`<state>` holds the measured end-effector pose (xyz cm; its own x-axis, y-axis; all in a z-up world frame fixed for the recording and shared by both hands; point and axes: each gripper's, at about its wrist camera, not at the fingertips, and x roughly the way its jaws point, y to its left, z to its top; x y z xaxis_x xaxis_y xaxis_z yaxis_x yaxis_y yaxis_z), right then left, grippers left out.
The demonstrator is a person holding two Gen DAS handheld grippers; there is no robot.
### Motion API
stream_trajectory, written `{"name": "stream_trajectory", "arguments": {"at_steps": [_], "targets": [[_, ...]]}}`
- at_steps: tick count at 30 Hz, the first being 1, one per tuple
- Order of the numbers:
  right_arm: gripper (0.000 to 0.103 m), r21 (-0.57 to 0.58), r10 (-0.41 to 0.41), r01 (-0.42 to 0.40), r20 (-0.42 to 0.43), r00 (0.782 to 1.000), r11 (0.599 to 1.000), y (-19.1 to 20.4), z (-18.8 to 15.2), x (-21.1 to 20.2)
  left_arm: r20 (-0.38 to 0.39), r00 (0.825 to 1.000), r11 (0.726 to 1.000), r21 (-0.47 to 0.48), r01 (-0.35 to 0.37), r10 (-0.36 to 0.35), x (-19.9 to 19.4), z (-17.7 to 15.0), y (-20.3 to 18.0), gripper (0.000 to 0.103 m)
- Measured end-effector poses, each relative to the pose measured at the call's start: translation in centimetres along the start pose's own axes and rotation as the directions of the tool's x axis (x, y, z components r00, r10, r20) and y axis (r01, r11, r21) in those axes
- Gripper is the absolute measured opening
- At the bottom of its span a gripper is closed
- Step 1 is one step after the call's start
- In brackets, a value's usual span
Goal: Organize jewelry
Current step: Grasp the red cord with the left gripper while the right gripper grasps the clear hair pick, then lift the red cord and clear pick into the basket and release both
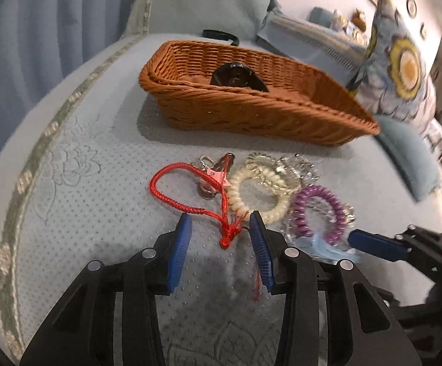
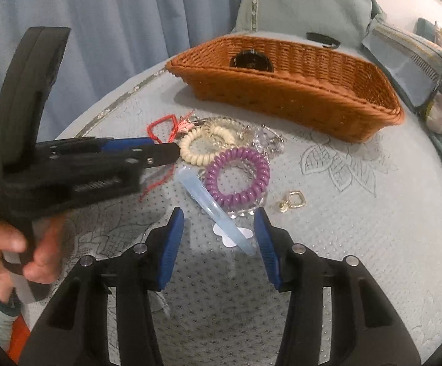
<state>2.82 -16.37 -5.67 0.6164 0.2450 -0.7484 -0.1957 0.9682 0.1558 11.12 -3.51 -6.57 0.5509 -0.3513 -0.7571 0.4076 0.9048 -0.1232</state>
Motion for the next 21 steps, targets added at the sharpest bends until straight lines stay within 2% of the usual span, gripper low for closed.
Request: {"name": "stream_trajectory", "arguments": {"at_steps": [1, 3, 4, 8, 10, 14, 19, 21], "targets": [[0.036, -0.002, 0.009, -0.009, -0.004, 1.000, 1.000, 0.1, 0.0, 0.1, 0.003, 1.000, 1.000, 0.007, -0.019, 0.019, -0.1, 0.0, -0.1, 0.030], [0.033, -0.011, 0.025, -0.025, -0.007, 1.000, 1.000, 0.3, 0.0, 0.2, 0.000, 0.998, 0.998, 0.012, -0.056, 0.056, -0.2, -0.1, 0.2, 0.009], [0.025, -0.020, 0.046, -0.046, -0.013, 0.999, 0.999, 0.5, -0.1, 0.1, -0.003, 0.998, 0.998, 0.008, -0.060, 0.060, -0.3, -0.1, 0.6, 0.007], [0.022, -0.058, 0.120, -0.123, -0.047, 0.992, 0.991, 2.0, -0.5, -0.1, -0.023, 1.000, 1.000, -0.023, -0.011, 0.011, -1.4, -0.3, 1.9, 0.006], [0.022, -0.066, 0.115, -0.118, -0.049, 0.992, 0.991, 2.4, -0.5, 0.0, -0.042, 0.999, 0.999, -0.028, 0.025, -0.026, -2.0, -0.8, 2.6, 0.006], [0.022, -0.006, 0.131, -0.132, -0.040, 0.991, 0.991, 2.1, -0.3, 0.3, -0.071, 0.994, 0.996, -0.012, 0.083, -0.084, -3.3, -2.1, 3.3, 0.006], [0.022, 0.059, 0.067, -0.065, -0.031, 0.997, 0.996, 2.1, 0.3, 0.9, -0.096, 0.989, 0.993, -0.005, 0.117, -0.117, -3.3, -2.7, 3.5, 0.007], [0.022, 0.078, 0.052, -0.049, -0.026, 0.998, 0.996, 2.3, 0.7, 1.3, -0.104, 0.985, 0.990, -0.007, 0.141, -0.141, -3.4, -2.8, 3.6, 0.013]]}}
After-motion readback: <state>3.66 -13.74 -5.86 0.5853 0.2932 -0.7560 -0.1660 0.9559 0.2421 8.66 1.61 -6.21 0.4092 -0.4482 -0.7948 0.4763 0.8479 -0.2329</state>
